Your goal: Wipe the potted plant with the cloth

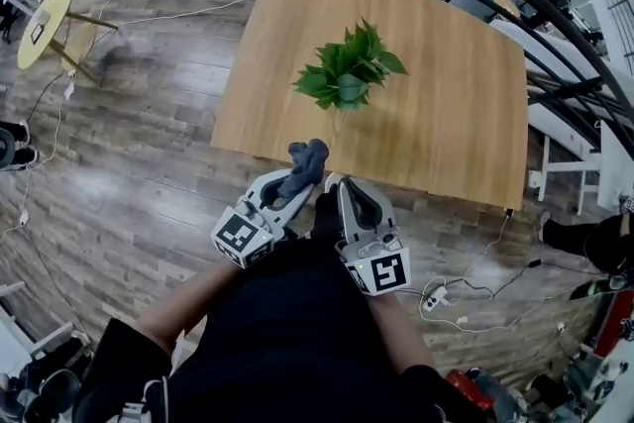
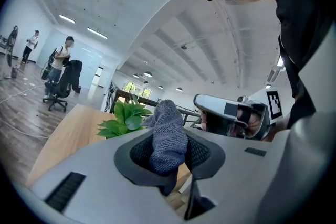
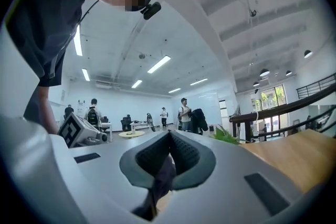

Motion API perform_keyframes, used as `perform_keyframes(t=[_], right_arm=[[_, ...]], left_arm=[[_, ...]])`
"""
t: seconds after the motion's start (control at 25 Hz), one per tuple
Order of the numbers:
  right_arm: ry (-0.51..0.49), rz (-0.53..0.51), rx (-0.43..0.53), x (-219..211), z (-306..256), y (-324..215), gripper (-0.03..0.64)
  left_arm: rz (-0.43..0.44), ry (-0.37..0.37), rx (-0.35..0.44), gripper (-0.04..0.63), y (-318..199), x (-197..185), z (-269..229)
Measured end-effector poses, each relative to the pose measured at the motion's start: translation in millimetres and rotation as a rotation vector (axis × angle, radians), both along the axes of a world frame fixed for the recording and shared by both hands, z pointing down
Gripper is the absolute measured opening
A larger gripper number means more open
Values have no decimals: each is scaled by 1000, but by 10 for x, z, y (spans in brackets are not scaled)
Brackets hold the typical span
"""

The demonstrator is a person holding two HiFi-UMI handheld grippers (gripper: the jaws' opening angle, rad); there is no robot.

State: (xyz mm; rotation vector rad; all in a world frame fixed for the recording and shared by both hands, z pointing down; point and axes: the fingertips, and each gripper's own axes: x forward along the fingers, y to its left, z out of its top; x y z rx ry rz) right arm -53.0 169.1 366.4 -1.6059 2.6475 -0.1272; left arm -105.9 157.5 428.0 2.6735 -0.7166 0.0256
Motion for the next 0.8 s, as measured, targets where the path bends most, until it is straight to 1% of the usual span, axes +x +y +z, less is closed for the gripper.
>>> perform_keyframes(t=[0.16,0.32,0.44,0.6,0.8], right_arm=[[49,32,-18,-137,26,155,17],[63,47,0,-207,-87,141,17],[64,55,30,-259,-235,114,17],[126,56,119,-335,-315,43,17],[126,42,167,-474,-426,69,17]], left_arm=[[-3,25,8,109,108,-123,-121],[-43,54,15,109,129,-240,-284],[-54,38,51,107,150,-311,-433],[-91,10,92,107,121,-381,-440],[-92,-3,121,107,172,-456,-486]])
